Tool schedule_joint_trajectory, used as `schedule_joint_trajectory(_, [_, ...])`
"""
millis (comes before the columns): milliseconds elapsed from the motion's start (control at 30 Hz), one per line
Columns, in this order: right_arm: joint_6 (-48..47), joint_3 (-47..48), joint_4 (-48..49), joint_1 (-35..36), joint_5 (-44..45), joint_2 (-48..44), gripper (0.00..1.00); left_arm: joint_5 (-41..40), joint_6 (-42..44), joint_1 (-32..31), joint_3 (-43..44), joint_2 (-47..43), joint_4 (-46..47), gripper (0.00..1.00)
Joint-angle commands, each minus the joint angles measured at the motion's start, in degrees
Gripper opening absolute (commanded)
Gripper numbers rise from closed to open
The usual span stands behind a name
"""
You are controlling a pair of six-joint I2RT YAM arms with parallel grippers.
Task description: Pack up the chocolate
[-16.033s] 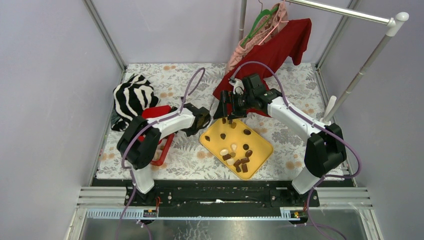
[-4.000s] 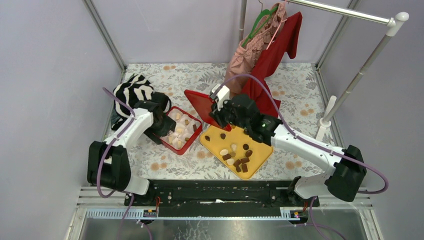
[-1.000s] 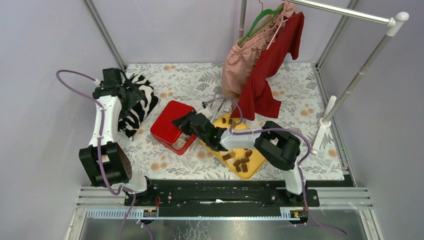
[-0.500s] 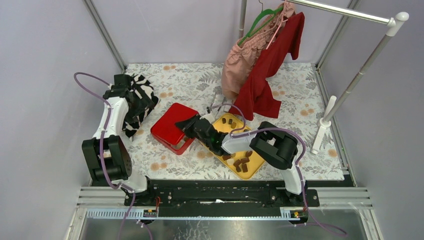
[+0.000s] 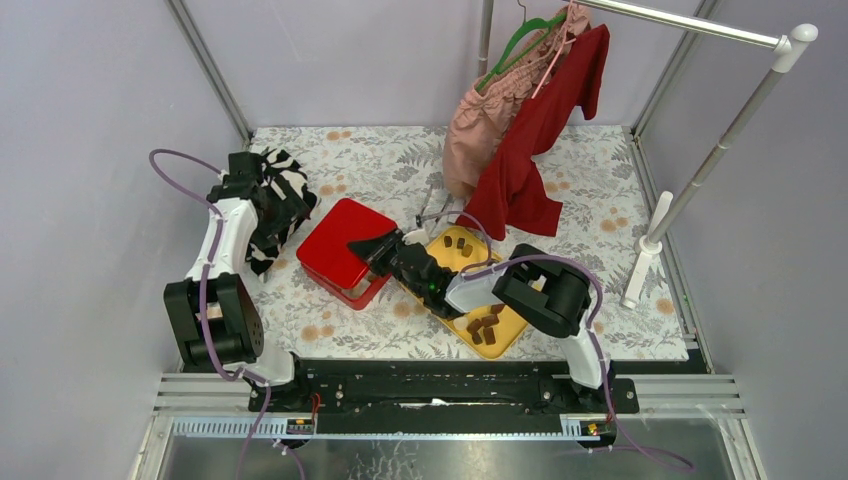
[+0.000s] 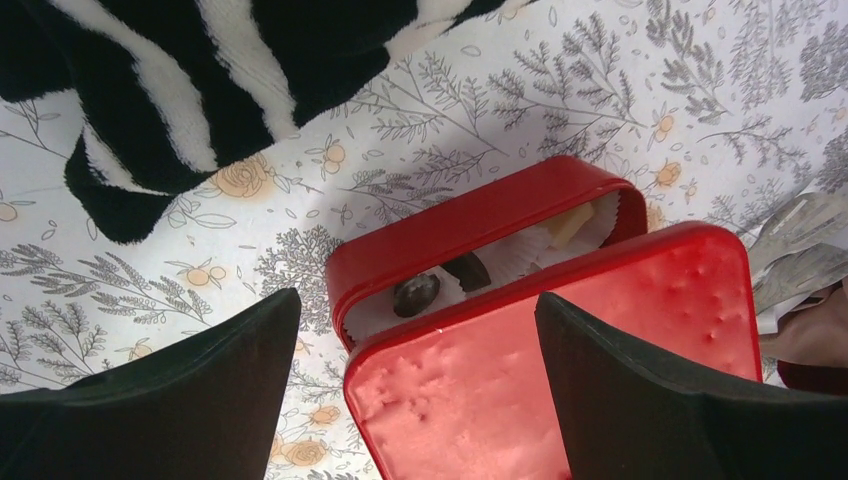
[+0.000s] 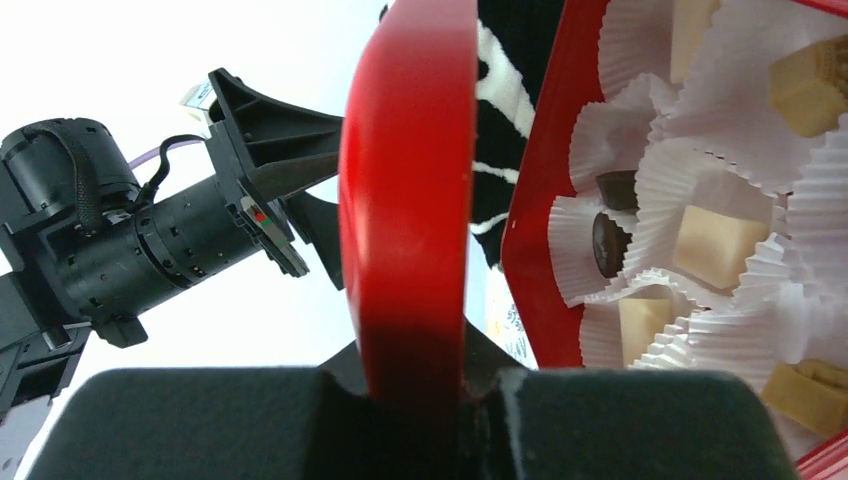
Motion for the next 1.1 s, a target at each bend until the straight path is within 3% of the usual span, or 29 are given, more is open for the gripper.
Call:
schedule_joint_trajectory(0, [1.77, 2.19, 5.68, 0.22, -0.83, 2.32, 0.0, 1.34, -0.13, -0.22, -1.54, -0.03, 3.18, 0.94])
schedule_joint_trajectory(167, [3.1, 3.76, 0.27, 0.35, -2.06, 2.95, 0.03, 1.66, -0.61, -0.19, -2.75, 0.08, 3.94, 0.94])
schedule_joint_trajectory(533, [2.64, 1.05, -5.77, 1.0, 0.48, -0.11, 0.53, 2.44, -1.01, -0.26, -5.25, 0.14, 5.41, 0.94])
schedule_joint_trajectory(900, [0.67, -2.47, -14.75, 1.06, 1.79, -6.13, 0.75, 1.51, -0.96, -0.55, -5.75, 0.11, 5.73, 0.94])
schedule_joint_trajectory(1067, [0.9, -4.4, -19.01, 1.1, 1.97, -8.28, 0.78, 1.26, -1.26, -0.76, -6.54, 0.15, 6.28, 0.94])
